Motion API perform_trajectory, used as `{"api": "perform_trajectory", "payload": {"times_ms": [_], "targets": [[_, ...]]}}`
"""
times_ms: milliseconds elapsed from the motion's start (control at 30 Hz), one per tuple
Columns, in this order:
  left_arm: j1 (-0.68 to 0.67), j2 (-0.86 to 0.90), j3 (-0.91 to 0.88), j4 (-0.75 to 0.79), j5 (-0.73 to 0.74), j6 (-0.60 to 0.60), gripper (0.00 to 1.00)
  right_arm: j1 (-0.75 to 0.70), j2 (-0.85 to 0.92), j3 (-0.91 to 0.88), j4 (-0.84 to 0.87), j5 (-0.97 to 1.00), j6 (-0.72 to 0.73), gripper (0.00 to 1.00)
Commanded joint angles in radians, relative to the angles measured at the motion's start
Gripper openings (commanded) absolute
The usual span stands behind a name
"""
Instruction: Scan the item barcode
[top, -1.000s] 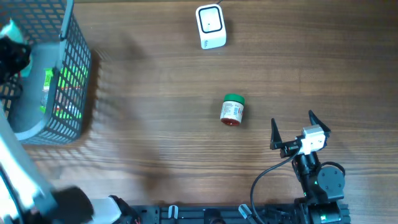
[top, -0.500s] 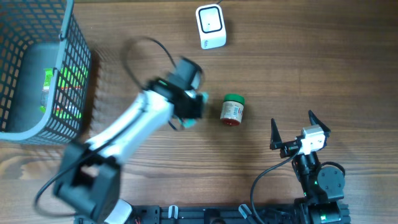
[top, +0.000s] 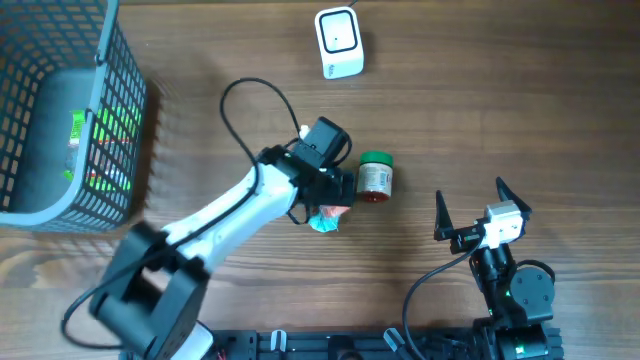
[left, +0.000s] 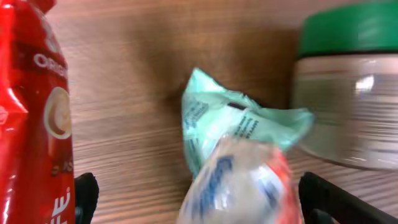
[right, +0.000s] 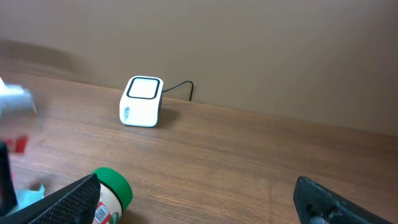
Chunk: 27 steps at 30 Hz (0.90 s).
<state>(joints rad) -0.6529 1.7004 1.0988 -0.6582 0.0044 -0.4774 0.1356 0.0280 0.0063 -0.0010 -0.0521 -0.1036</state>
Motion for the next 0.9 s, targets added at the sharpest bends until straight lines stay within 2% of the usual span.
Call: {"api": "perform_trajectory", "payload": {"times_ms": [0,67,100,167,200,233,267,300,333,367,400,433,467,500,533,633,700,800,867], "targets": [[-0.042,-0.090,0.028,-0.014,-0.213,-0.002,1.00,-0.002,-0.007,-0.001,0.002,-0.009,-0.009,1.00],[-0.058,-0.087,0.027,0.003,-0.203,-0.002,0.99,-0.002,-0.007,-0.001,0.002,-0.009,-0.009,1.00],[-0.062,-0.085,0.027,0.000,-0.203,-0.002,0.51,-0.002,-0.007,-0.001,0.002,-0.009,-0.009,1.00],[-0.062,-0.085,0.027,0.001,-0.204,-0.002,0.05,-0.002,-0.007,-0.001,0.002,-0.009,-0.009,1.00],[-0.062,-0.084,0.027,0.003,-0.208,-0.002,0.04,-0.002,-0.007,-0.001,0.002,-0.009,-0.009,1.00],[-0.062,-0.080,0.027,0.003,-0.207,-0.002,0.04,-0.002,-0.007,-0.001,0.002,-0.009,-0.009,1.00],[-0.063,-0.076,0.027,0.008,-0.171,-0.002,0.24,-0.002,-0.007,-0.001,0.002,-0.009,-0.009,1.00],[-0.063,-0.075,0.027,0.019,-0.086,0.004,0.76,-0.002,-0.007,-0.001,0.002,-0.009,-0.009,1.00],[-0.062,-0.076,0.027,0.033,-0.016,0.057,1.00,-0.002,-0.007,-0.001,0.002,-0.009,-0.009,1.00],[-0.062,-0.076,0.027,0.035,-0.031,0.058,0.99,-0.002,-0.007,-0.001,0.002,-0.009,-0.009,0.99],[-0.063,-0.076,0.027,0.036,-0.080,0.058,0.45,-0.002,-0.007,-0.001,0.002,-0.009,-0.009,1.00],[-0.063,-0.076,0.027,0.029,-0.088,0.059,0.04,-0.002,-0.007,-0.001,0.002,-0.009,-0.009,1.00],[-0.064,-0.076,0.027,0.026,-0.087,0.070,0.04,-0.002,-0.007,-0.001,0.002,-0.009,-0.009,1.00],[-0.064,-0.075,0.027,0.026,-0.084,0.084,0.46,-0.002,-0.007,-0.001,0.002,-0.009,-0.009,1.00],[-0.062,-0.076,0.027,0.027,-0.085,0.084,1.00,-0.002,-0.007,-0.001,0.002,-0.009,-0.009,1.00],[-0.021,-0.097,0.058,0.008,-0.131,0.085,0.94,-0.002,-0.007,-0.001,0.002,-0.009,-0.009,1.00],[0.066,-0.141,0.195,-0.090,-0.188,0.136,0.98,-0.002,-0.007,-0.001,0.002,-0.009,-0.009,0.99],[0.294,-0.187,0.532,-0.189,-0.336,0.237,1.00,-0.002,-0.007,-0.001,0.002,-0.009,-0.009,1.00],[0.480,-0.188,0.672,-0.174,-0.335,0.265,1.00,-0.002,-0.007,-0.001,0.002,-0.009,-0.009,1.00]]}}
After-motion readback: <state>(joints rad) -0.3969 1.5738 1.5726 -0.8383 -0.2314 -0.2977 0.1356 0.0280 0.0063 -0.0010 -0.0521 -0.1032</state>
